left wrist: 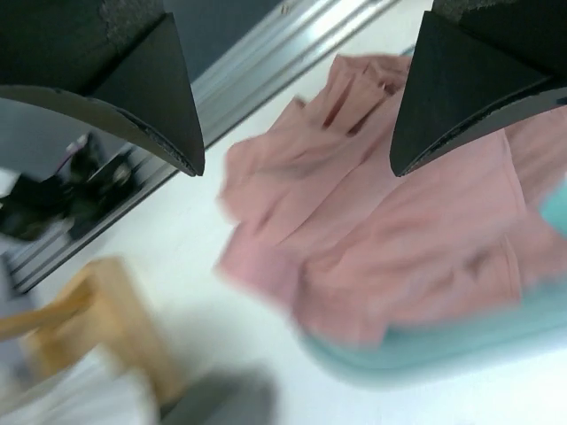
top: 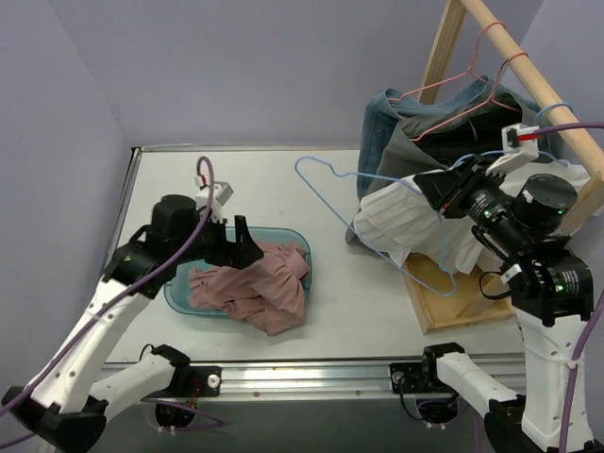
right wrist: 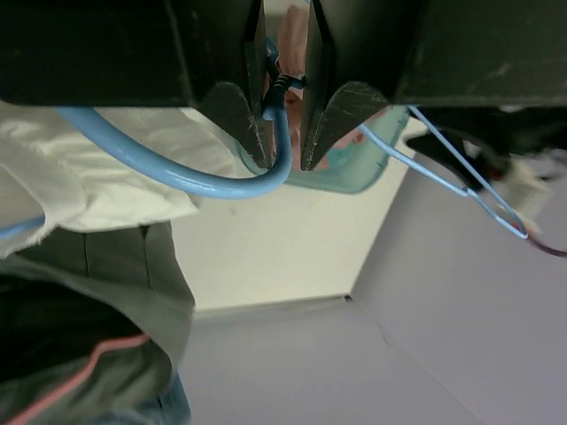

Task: Remove the skirt from the hanger

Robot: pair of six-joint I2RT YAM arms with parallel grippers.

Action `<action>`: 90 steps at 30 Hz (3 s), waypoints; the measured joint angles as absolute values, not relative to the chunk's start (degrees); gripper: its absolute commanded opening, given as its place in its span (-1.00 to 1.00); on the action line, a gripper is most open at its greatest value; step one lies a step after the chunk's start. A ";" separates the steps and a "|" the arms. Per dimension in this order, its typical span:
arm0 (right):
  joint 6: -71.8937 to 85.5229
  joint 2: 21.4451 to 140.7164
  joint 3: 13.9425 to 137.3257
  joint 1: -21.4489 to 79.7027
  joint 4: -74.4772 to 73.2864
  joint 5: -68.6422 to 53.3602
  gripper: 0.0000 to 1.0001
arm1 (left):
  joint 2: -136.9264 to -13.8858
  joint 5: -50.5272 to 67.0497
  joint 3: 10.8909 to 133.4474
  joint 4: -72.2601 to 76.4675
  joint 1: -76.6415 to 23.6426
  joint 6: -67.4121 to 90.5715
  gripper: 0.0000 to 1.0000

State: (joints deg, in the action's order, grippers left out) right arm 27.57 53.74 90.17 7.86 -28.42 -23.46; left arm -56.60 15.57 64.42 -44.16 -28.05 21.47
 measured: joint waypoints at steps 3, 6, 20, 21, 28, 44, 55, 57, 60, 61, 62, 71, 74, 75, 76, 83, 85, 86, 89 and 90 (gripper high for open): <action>24.77 53.12 86.06 7.88 -32.67 -24.73 -1.00 | -53.19 15.46 73.89 -41.56 -28.14 20.58 0.94; 22.59 52.71 82.08 8.12 -35.57 -27.18 -1.00 | -53.60 18.28 81.17 -38.72 -28.14 18.79 0.90; 17.63 52.27 82.21 13.61 -41.41 -32.05 -1.00 | -76.77 40.03 94.52 -38.39 -33.06 14.11 0.68; 17.52 52.47 82.35 13.63 -41.43 -32.10 -1.00 | -76.75 41.17 94.35 -38.50 -34.54 13.89 0.67; 16.40 54.17 83.64 15.09 -41.41 -32.21 -1.00 | -73.47 47.24 93.80 -37.47 -39.00 14.26 0.63; 16.36 57.67 89.73 15.33 -41.39 -32.23 -1.00 | -76.49 41.54 94.00 -41.89 -45.84 12.25 0.43; 15.16 58.08 91.48 15.68 -42.61 -30.83 1.00 | -78.85 36.23 96.38 -44.84 -46.81 12.16 -0.95; 15.44 58.26 93.43 15.81 -43.53 -30.17 1.00 | -78.72 35.11 96.73 -44.82 -46.81 12.82 -0.95; 18.02 59.31 100.77 15.81 -44.34 -29.43 1.00 | -78.24 32.80 97.67 -44.49 -47.97 12.88 -0.95; 19.25 59.66 104.01 15.81 -44.60 -29.28 1.00 | -78.04 32.12 97.91 -43.88 -48.56 12.88 -0.95; 20.27 60.23 107.90 15.81 -44.80 -29.15 1.00 | -77.89 31.53 98.21 -43.18 -49.32 12.88 -0.95; 27.27 57.76 125.78 15.81 -38.37 -27.22 0.57 | -78.28 27.29 102.50 -34.50 -54.61 12.95 -0.95; 30.68 53.65 120.29 15.81 -32.18 -26.35 0.23 | -80.05 24.51 105.43 -32.05 -56.64 12.47 -0.95; 31.73 52.75 119.02 15.81 -30.24 -26.02 0.13 | -80.75 23.68 106.43 -31.29 -57.14 12.23 -0.95; 32.38 52.21 118.39 15.81 -28.62 -25.61 -0.18 | -81.41 22.63 107.22 -30.35 -57.49 11.84 -0.95; 33.28 52.31 122.85 15.86 -24.71 -19.03 0.02 | -85.38 18.83 110.41 -26.20 -57.67 11.75 -0.95; 32.58 51.83 123.02 15.86 -24.05 -16.23 -0.03 | -86.76 18.13 111.66 -25.63 -57.67 12.64 -0.95; 32.51 51.48 122.74 15.86 -23.81 -15.14 -0.05 | -87.50 17.63 112.57 -25.63 -57.67 13.17 -0.95; 32.60 51.03 122.52 15.86 -23.33 -12.67 -0.12 | -90.11 15.97 115.87 -25.47 -57.67 15.27 -0.95; 32.64 51.03 122.69 15.86 -23.31 -12.19 -0.12 | -90.78 15.33 116.73 -25.30 -57.67 16.03 -0.96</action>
State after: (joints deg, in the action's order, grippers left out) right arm 32.64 51.03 122.69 15.86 -23.31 -12.19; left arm -90.78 15.33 116.73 -25.30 -57.67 16.03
